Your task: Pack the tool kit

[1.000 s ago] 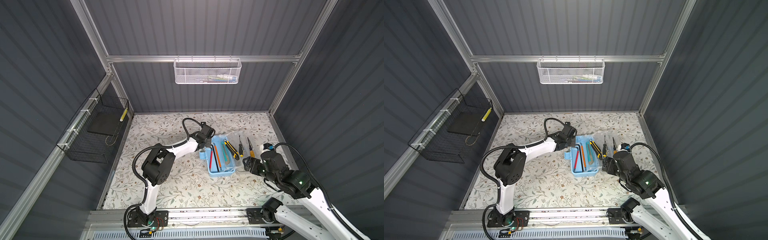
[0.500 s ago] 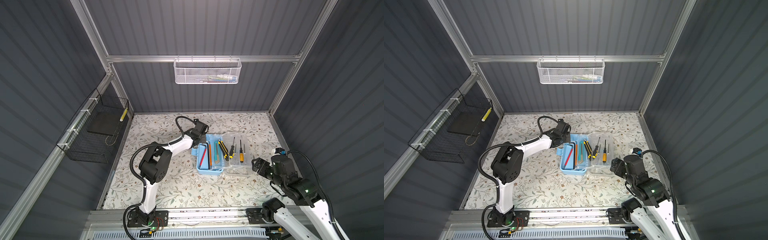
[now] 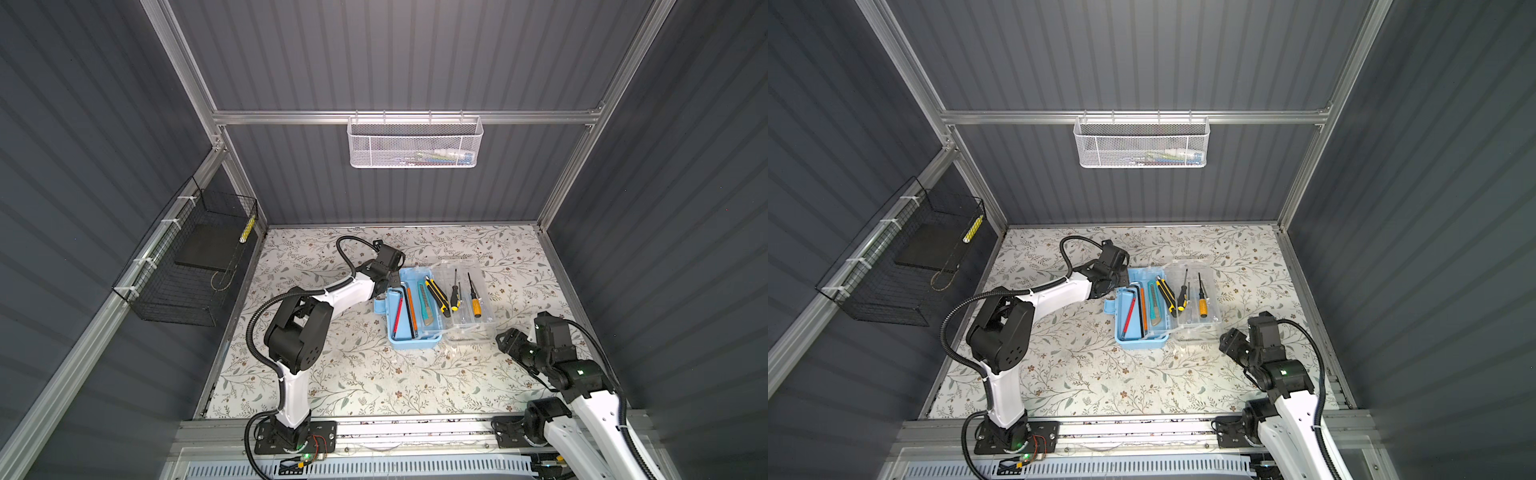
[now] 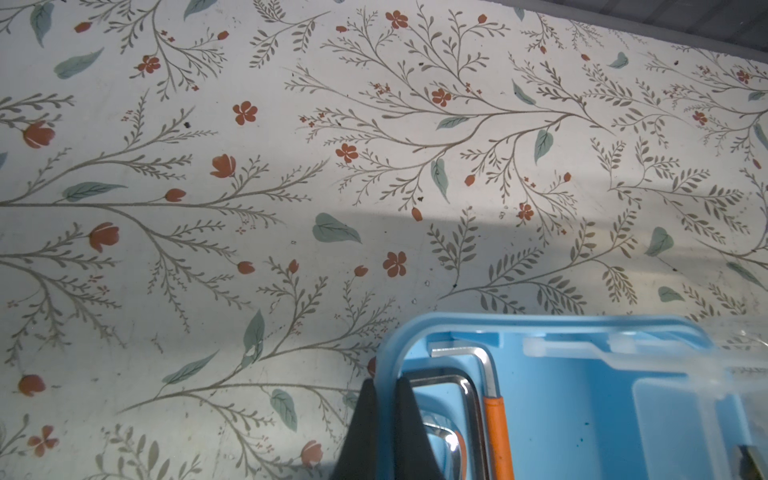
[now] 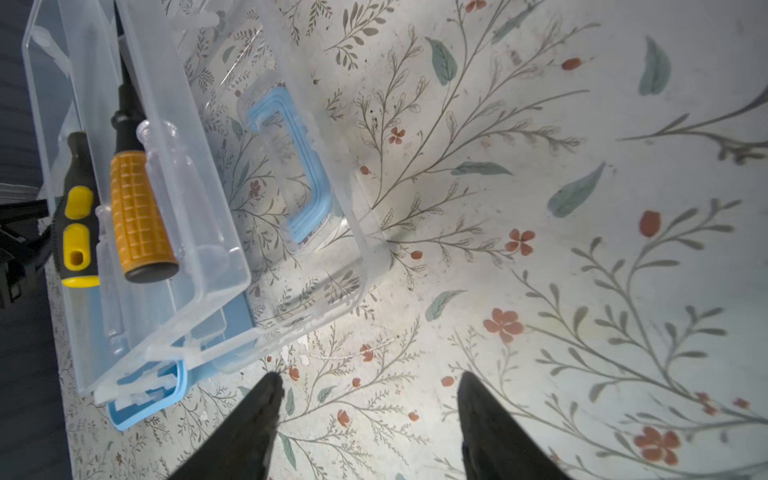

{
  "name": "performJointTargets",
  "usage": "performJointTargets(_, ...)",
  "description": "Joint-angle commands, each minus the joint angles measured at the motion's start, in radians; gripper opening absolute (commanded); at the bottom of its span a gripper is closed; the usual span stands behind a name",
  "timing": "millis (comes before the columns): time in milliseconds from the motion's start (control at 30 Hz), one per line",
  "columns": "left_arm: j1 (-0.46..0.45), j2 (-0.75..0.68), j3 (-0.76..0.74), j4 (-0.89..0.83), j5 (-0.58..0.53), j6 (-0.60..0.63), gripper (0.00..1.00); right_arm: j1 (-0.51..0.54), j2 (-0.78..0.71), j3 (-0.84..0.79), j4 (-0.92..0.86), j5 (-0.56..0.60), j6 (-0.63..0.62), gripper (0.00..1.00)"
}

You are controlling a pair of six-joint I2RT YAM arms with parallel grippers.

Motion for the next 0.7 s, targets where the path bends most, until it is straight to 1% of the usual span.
performJointTargets(0,0.01,-0.017,-0.019,-0.013,0.0,-0.004,0.0,-0.011,0.027,-0.032,0.101,-0.051,0.006,0.59)
performJointTargets(100,0.01,-0.014,-0.019,-0.007,0.012,-0.004,0.0,-0.016,0.059,-0.06,0.156,-0.062,0.017,0.5)
performJointTargets(167,0.01,-0.013,-0.02,-0.006,0.016,-0.005,0.0,-0.019,0.073,-0.077,0.189,-0.068,0.023,0.47)
performJointTargets(533,0.01,-0.019,-0.03,0.01,0.024,-0.008,0.0,-0.022,0.173,-0.104,0.299,-0.055,0.028,0.45)
performJointTargets(667,0.01,-0.021,-0.03,0.013,0.027,-0.008,0.0,-0.022,0.237,-0.107,0.367,-0.058,0.026,0.4)
